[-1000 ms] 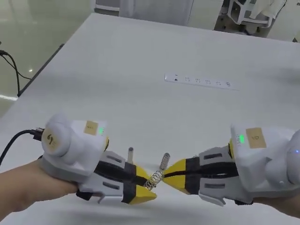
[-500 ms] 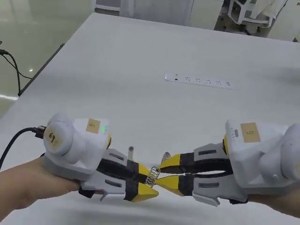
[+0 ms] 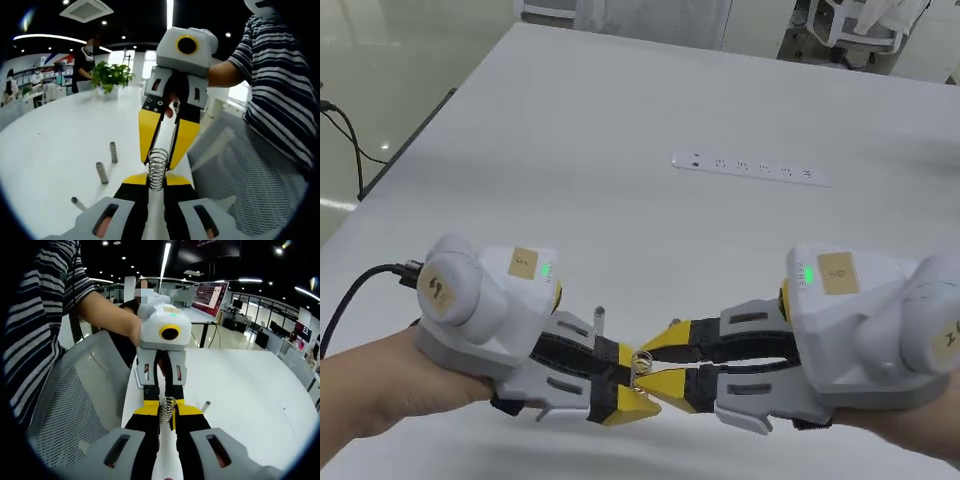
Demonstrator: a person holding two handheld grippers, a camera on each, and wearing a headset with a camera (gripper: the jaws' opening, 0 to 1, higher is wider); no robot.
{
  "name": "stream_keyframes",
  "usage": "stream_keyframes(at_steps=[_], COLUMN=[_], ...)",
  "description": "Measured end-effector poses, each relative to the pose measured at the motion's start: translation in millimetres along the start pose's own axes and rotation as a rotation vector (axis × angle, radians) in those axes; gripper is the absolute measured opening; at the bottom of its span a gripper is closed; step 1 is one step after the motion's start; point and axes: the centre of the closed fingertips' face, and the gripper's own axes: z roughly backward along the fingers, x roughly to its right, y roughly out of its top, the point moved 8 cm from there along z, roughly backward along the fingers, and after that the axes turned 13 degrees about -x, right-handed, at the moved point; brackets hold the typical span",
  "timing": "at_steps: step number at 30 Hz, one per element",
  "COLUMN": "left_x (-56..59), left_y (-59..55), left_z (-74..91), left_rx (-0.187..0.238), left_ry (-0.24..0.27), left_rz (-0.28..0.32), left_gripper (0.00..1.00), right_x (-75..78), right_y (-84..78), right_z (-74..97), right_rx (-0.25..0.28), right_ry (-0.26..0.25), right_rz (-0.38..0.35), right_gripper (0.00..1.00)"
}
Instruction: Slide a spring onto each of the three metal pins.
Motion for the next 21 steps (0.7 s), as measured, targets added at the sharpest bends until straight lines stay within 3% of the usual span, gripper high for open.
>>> stream_keyframes(at_steps=[2,5,21], left_x=[-0.3,-1.1,-2.2], left_y=[-0.8,-1.1,-3.6], left_z=[0.5,1.6,7.7], left_rx=[-0.004,-0.002,0.016], left_ry=[0.004,0.010,0.013], left_rz=[-0.001,0.009,0.107], left_gripper=[0.02,0.03,0.05], right_x=[0.5,-0.3,-0.6], right_y=[-0.4,1.3,3.8], right_z=[-0.6,-1.4,-6.1], right_rx=[0.000,0.007,0.027], right_ry=[-0.002,-0.028,-0.046], right_rz=[-0.010,0.055,0.038], right_gripper=[0.08,0.08,0.07])
